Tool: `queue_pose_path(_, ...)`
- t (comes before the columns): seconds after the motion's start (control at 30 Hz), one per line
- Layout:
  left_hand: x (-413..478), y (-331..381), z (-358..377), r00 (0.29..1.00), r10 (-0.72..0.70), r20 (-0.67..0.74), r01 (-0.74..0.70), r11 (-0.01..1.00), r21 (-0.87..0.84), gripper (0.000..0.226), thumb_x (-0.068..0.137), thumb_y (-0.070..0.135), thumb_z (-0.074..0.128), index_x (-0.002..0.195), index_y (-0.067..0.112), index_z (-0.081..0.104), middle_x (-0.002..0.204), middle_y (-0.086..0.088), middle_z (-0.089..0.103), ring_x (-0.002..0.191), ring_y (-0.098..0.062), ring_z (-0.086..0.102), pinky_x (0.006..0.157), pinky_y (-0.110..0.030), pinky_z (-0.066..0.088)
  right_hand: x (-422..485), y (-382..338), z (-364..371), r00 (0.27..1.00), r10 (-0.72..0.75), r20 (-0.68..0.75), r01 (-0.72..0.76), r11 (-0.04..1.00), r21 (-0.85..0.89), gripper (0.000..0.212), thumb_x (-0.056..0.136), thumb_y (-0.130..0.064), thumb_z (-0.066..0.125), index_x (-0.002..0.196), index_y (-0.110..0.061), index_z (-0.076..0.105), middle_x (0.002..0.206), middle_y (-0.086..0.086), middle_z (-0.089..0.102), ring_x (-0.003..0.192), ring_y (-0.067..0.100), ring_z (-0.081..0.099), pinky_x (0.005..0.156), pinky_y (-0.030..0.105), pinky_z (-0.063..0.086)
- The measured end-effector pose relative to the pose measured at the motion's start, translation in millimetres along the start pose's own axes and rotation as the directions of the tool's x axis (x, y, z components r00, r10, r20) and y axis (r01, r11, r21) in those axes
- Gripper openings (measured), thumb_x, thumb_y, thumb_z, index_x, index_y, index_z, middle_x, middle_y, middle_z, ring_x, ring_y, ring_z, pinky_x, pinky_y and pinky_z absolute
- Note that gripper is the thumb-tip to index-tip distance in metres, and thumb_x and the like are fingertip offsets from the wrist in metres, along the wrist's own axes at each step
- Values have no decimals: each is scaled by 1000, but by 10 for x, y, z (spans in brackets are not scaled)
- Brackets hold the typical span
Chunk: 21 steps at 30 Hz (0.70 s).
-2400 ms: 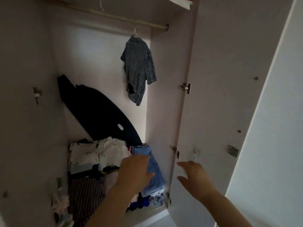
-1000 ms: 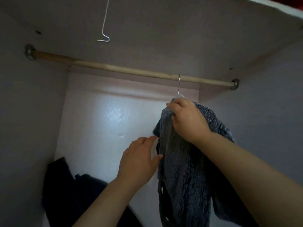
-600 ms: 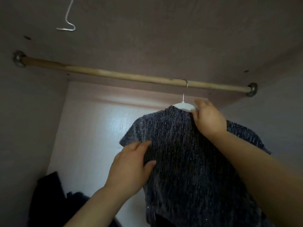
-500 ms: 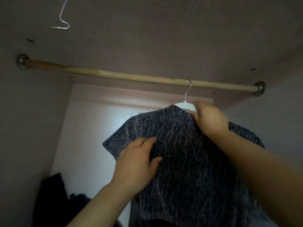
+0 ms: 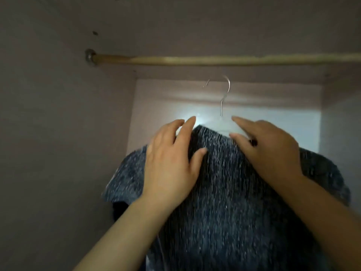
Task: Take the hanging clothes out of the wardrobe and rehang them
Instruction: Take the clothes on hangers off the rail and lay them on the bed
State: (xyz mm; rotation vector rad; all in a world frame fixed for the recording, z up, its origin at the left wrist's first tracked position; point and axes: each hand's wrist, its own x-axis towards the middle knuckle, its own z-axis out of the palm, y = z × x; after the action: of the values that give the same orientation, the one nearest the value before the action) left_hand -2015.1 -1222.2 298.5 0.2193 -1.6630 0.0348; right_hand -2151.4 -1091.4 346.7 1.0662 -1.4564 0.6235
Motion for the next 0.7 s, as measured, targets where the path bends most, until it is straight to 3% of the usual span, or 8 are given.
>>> queue_pose_path(0.07, -373, -151, -116, 998, -33, 61, 29, 997, 70, 58, 86, 49, 42, 136, 21, 42, 124, 0, 54, 114, -15, 41, 98, -28, 31, -413, -294, 83, 998, -17, 67, 11, 997, 80, 38, 87, -37, 58, 122, -25, 61, 77, -4, 63, 60, 11, 50, 45, 14, 30)
queue_pose_path(0.13, -840, -300, -251, 985, -69, 160, 46, 989, 143, 57, 84, 50, 41, 135, 25, 42, 115, 4, 60, 104, -12, 44, 93, -32, 40, -822, -576, 182, 994, -33, 103, 14, 983, 183, 35, 89, -40, 58, 119, -25, 63, 81, -4, 67, 61, 14, 59, 43, 21, 43)
queue_pose_path(0.23, -1508, -461, -544, 958, -174, 228, 118, 964, 237, 54, 80, 47, 41, 132, 32, 41, 97, 9, 63, 86, -9, 46, 73, -30, 48, -1358, -991, 338, 994, -57, 95, 22, 940, 340, 37, 83, -40, 53, 112, -22, 68, 84, -3, 70, 64, 14, 60, 50, 25, 43)
queue_pose_path(0.3, -1859, -520, -814, 939, -252, 234, 173, 934, 312, 51, 80, 44, 42, 129, 33, 43, 86, 11, 60, 77, -7, 42, 64, -26, 43, -1641, -1286, 422, 993, -75, 91, 30, 904, 426, 36, 84, -38, 53, 111, -21, 69, 83, -2, 70, 69, 10, 54, 56, 23, 37)
queue_pose_path(0.4, -2292, -550, -1275, 911, -342, 228, 219, 873, 435, 49, 80, 44, 45, 128, 35, 44, 80, 12, 57, 74, -7, 42, 65, -22, 37, -1974, -1747, 495, 989, -120, 84, 53, 826, 561, 33, 84, -36, 55, 109, -20, 70, 82, 0, 70, 78, 13, 52, 66, 25, 39)
queue_pose_path(0.5, -2689, -527, -1791, 897, -398, 194, 237, 802, 548, 49, 80, 43, 48, 128, 36, 43, 85, 11, 60, 75, -9, 48, 64, -24, 36, -2235, -2225, 488, 983, -158, 89, 49, 703, 709, 30, 83, -37, 57, 108, -24, 69, 78, -2, 70, 67, 12, 59, 60, 24, 46)
queue_pose_path(0.6, -2964, -414, -2354, 893, -425, 149, 229, 714, 662, 47, 81, 42, 49, 127, 34, 45, 89, 15, 54, 74, -9, 45, 64, -25, 34, -2421, -2736, 391, 979, -189, 74, 50, 577, 815, 28, 84, -38, 58, 108, -28, 67, 75, -4, 70, 56, 18, 63, 52, 30, 53)
queue_pose_path(0.7, -3119, -235, -2904, 883, -460, 97, 229, 602, 765, 41, 88, 46, 44, 126, 32, 46, 87, 15, 41, 71, -8, 41, 63, -23, 32, -2492, -3240, 178, 984, -178, -4, 87, 464, 882, 24, 85, -37, 59, 104, -26, 69, 73, -3, 70, 65, 13, 56, 63, 29, 44)
